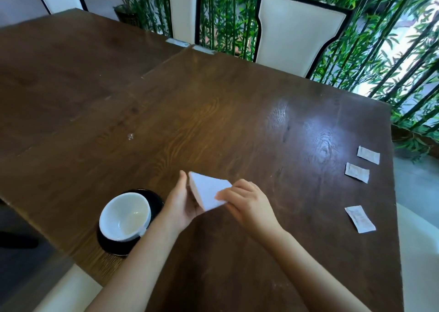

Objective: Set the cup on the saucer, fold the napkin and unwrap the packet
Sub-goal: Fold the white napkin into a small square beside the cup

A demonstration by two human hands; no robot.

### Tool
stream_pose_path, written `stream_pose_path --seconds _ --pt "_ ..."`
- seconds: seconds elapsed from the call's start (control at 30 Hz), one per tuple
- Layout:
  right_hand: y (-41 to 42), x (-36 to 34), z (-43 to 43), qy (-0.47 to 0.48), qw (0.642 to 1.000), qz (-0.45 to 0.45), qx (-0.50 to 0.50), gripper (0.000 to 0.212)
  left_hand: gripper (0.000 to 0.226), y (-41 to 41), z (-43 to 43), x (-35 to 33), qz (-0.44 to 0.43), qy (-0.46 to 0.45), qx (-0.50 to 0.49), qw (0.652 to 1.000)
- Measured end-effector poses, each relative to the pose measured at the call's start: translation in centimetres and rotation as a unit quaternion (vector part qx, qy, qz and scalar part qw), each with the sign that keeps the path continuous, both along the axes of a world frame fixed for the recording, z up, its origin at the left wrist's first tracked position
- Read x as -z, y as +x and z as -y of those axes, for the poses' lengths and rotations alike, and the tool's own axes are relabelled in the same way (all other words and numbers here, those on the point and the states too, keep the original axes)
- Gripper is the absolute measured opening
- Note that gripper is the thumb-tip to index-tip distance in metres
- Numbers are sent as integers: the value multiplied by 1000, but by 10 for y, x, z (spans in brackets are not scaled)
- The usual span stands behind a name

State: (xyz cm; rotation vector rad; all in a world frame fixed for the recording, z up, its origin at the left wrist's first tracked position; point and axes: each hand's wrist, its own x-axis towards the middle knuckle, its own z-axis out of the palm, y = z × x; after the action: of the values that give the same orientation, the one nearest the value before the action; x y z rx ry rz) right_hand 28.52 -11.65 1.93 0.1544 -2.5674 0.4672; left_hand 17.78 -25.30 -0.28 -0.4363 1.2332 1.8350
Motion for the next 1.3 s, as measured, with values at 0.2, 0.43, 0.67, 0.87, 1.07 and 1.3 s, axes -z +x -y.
stream_pose_path --seconds 0.2,0.43,0.67,0.87,1.07,1.3 --pt "21 4 -14 59 996 -25 -62 15 54 -6 31 -14 27 22 111 993" --pt "36 17 3 -499 838 140 169 33 32 34 22 -11 -107 12 42 993" --pt "14 26 23 -546 760 181 301 48 55 77 17 -4 -245 -54 37 967" --pt "20 48 41 -490 813 193 250 41 53 80 32 5 -147 -139 34 979" --pt "26 72 52 -455 832 238 211 42 25 102 50 34 -239 -257 -50 935" --pt "17 92 60 -268 884 344 167 38 21 130 87 62 -282 -354 -8 892"
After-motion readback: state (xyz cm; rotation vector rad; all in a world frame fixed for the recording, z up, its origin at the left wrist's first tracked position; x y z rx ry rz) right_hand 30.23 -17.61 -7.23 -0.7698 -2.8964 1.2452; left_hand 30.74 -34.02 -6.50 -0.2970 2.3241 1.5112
